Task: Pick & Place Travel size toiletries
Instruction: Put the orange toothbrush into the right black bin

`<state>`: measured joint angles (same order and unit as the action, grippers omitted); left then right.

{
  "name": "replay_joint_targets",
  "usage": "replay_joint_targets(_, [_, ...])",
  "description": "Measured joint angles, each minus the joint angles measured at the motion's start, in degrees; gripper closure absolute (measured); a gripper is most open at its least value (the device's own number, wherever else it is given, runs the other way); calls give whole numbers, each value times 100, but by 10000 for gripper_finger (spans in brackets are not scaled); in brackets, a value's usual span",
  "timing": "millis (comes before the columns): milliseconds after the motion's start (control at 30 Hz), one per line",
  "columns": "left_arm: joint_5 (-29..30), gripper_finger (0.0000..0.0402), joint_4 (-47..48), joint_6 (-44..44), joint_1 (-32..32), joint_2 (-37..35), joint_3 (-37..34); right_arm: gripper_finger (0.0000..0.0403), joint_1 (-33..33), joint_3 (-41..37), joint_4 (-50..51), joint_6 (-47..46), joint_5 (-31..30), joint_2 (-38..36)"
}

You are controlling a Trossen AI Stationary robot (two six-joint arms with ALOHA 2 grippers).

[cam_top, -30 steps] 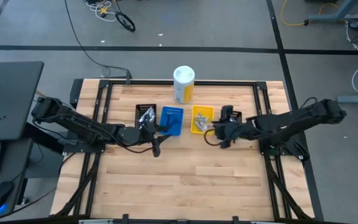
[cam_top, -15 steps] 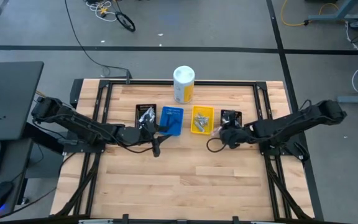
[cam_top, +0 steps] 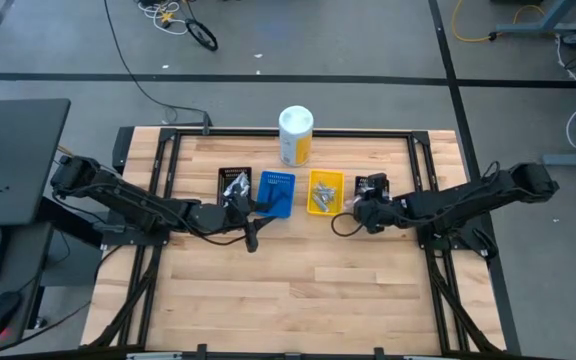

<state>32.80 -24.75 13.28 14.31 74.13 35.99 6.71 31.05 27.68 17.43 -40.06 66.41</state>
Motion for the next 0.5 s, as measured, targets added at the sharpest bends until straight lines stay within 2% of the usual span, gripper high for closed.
replay_joint_targets(233, [0, 239, 0, 0, 0, 0, 0, 324, -116, 0, -269, -60, -169, 0])
replay_joint_targets(500, [0, 239, 2, 0, 0, 0, 0, 315, -420, 2, -245, -903, 412, 0])
